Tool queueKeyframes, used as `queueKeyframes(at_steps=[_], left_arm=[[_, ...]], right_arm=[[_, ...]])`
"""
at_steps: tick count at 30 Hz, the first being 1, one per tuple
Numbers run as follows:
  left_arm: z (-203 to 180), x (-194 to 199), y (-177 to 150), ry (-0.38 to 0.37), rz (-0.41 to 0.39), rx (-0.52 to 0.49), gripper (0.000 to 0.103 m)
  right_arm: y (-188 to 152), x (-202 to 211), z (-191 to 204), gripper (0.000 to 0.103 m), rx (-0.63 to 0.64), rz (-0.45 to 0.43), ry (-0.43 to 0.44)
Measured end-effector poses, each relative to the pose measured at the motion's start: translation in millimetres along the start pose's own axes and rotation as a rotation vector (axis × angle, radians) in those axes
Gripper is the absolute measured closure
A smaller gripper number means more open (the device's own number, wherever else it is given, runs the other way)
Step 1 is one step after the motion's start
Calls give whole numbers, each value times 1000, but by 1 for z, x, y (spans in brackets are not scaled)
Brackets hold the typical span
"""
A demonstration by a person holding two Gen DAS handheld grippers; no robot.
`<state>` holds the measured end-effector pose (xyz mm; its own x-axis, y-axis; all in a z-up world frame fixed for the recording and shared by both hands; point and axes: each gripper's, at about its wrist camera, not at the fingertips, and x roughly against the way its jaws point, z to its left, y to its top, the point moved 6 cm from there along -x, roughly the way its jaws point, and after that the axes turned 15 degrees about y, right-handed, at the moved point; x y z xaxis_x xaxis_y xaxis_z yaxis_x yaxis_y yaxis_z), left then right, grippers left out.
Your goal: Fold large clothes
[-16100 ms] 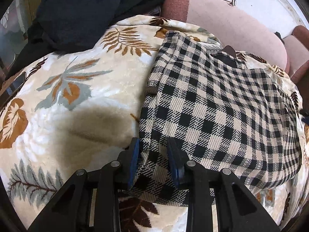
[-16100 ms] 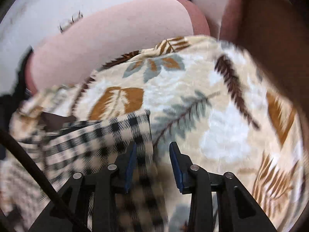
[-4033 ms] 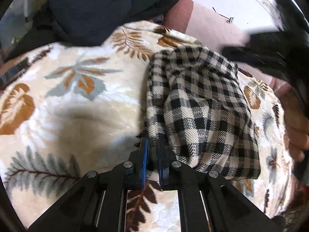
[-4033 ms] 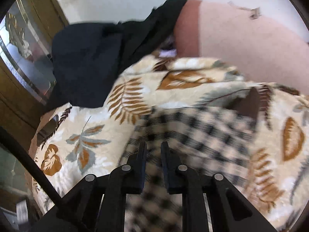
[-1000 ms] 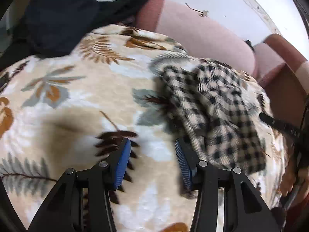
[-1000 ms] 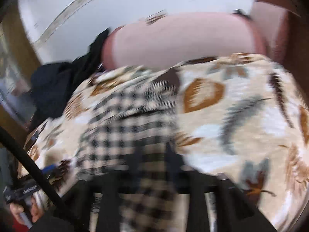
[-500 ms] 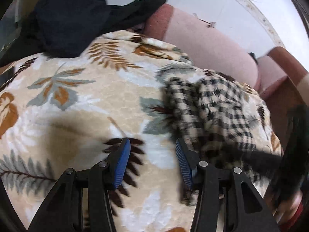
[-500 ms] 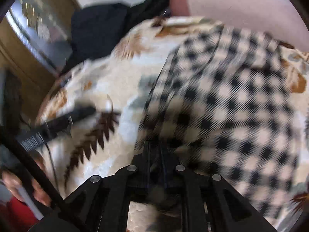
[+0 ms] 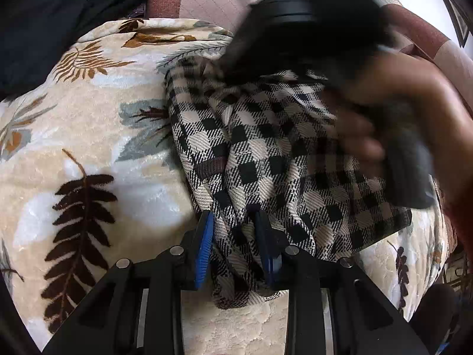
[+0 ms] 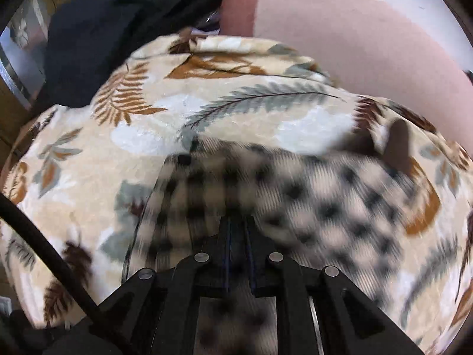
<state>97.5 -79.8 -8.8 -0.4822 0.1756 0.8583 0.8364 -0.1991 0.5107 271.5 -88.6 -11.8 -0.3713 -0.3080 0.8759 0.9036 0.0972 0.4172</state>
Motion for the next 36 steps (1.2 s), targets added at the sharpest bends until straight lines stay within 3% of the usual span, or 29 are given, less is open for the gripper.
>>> queueKeyframes(at_steps=[3,6,11,13,17,23,25,29,32,36], left_arm=[[4,-1,1,-17,8,25,74],[12,-6,1,-40,37,58,67],[27,0,3,-85,59,111,66],[33,5,7,-51,31,115,69],[45,1,10,28,20,109,79],[59,-1,11,60,16,139,79],[66,1,16,75,-3,164,79],[81,12,21,110,-38,196,78],[95,19,27,129,-63,246,66],[110,33,33,169,-111,272,64]], right_arm=[[13,-18,-3,91,-27,9,-20],[18,-17,-5,91,-28,7,-15],[5,54,-8,88,-57,-140,26],[-16,87,-12,78,-67,-185,16],[-85,121,-17,76,-54,-157,1],[-178,105,-39,76,-164,-80,-2],[-189,100,-45,76,-169,-73,-26],[-175,122,-29,76,-153,-159,-21],[-156,129,-4,76,-98,-223,-5],[-134,93,27,76,-46,-171,65]])
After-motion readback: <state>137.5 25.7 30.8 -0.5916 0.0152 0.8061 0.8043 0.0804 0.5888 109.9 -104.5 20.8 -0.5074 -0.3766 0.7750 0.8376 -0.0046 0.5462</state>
